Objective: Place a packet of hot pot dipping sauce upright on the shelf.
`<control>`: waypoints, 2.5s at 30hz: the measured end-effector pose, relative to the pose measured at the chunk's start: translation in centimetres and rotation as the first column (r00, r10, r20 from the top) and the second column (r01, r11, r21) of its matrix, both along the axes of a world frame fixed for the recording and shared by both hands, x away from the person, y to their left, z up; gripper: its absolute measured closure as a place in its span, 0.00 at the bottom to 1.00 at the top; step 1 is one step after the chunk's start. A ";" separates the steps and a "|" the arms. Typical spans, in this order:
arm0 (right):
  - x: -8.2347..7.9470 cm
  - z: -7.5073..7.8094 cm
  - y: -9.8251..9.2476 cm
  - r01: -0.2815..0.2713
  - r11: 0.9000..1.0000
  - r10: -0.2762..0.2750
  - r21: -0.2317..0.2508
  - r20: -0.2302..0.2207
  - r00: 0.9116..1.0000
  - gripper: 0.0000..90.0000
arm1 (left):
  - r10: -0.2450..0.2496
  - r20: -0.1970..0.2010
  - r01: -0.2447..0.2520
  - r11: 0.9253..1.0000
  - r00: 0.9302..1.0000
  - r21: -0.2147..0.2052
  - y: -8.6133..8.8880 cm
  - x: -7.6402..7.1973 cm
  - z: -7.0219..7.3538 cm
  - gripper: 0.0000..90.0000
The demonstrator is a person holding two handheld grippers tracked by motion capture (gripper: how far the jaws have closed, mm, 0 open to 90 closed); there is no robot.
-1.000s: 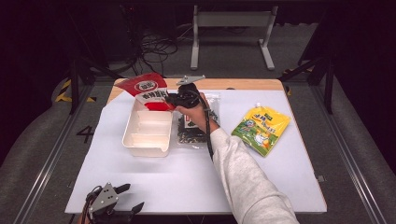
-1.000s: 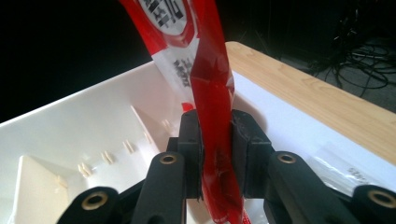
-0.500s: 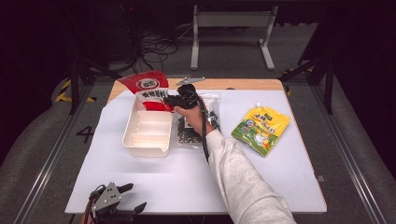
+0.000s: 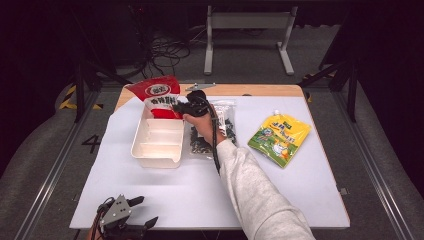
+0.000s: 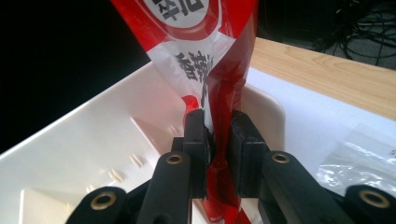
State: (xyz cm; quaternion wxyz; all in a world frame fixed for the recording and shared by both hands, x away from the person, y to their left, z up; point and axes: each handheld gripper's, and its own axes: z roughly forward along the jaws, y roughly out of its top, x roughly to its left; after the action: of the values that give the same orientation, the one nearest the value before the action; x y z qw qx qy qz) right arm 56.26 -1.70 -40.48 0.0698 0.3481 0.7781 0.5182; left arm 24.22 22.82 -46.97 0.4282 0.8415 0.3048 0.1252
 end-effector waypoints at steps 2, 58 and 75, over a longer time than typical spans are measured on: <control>-0.1 -0.2 0.2 0.012 1.000 -0.012 -0.001 -0.007 1.000 0.87 | -0.002 -0.003 0.002 1.000 1.000 0.001 0.0 0.0 0.0 0.23; -14.0 1.6 -21.3 0.098 0.975 -0.051 -0.200 0.226 0.973 0.70 | -0.082 0.017 0.080 0.994 0.997 0.075 -3.1 3.0 0.2 0.25; -16.3 -0.5 -32.1 0.313 0.926 -0.279 -0.212 0.174 0.944 0.60 | -0.108 0.025 0.105 0.990 0.994 0.089 -3.8 4.1 0.2 0.25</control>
State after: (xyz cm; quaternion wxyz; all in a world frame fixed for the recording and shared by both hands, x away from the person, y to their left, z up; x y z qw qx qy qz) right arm 39.96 -33.78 -40.94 0.2432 0.4135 0.7657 0.4285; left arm 28.28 18.99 -46.74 0.4016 0.8725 0.2472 0.1281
